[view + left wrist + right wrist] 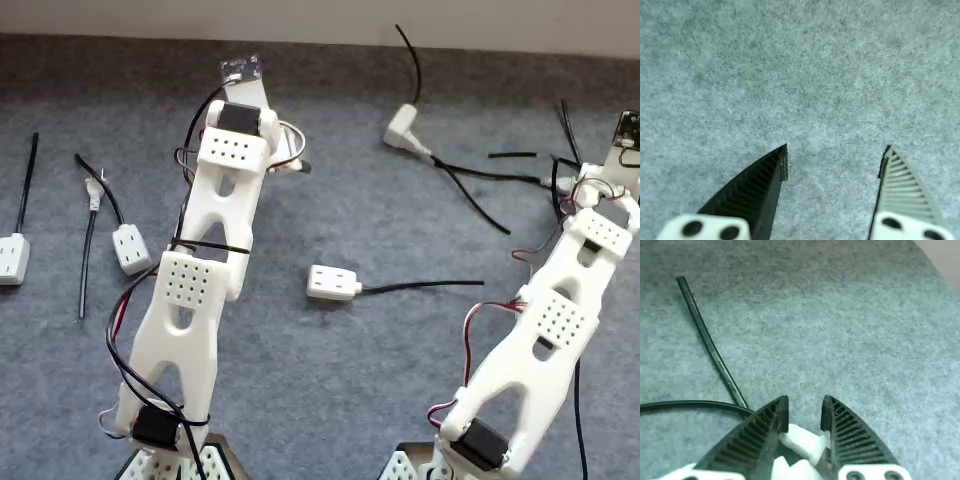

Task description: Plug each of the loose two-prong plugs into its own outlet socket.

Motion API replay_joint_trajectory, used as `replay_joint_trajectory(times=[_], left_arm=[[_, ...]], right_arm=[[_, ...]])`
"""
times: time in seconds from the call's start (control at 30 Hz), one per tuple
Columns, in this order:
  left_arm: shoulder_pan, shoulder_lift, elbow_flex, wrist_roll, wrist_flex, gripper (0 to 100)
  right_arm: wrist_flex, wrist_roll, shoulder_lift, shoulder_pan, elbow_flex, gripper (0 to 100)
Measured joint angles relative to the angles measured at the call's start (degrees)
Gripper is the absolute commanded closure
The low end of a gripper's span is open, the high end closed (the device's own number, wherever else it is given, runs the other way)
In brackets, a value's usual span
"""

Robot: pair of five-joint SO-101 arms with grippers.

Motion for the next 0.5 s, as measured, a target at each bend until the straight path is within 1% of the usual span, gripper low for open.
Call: replay_joint_trajectory(times=[0.13,0.33,0.4,0.43,0.5], left_arm=[[0.00,0.00,0.00,0.00,0.00,70],[0.00,0.00,0.00,0.00,0.00,70],[0.00,0.00,0.00,0.00,0.00,70],[0.00,0.00,0.00,0.00,0.00,70],[0.00,0.00,0.00,0.00,0.00,70]], right_arm=[[14.42,0.00,-3.87,-0.35,-1.05,87.5],[42.55,0.35,-10.64,-0.97,-5.80,87.5],[50.64,2.29,-12.75,-0.97,-7.82,87.5],[53.01,2.90,-13.98,-0.97,-9.05,87.5],[54.42,3.34,-15.91,-0.97,-12.66,87.5]])
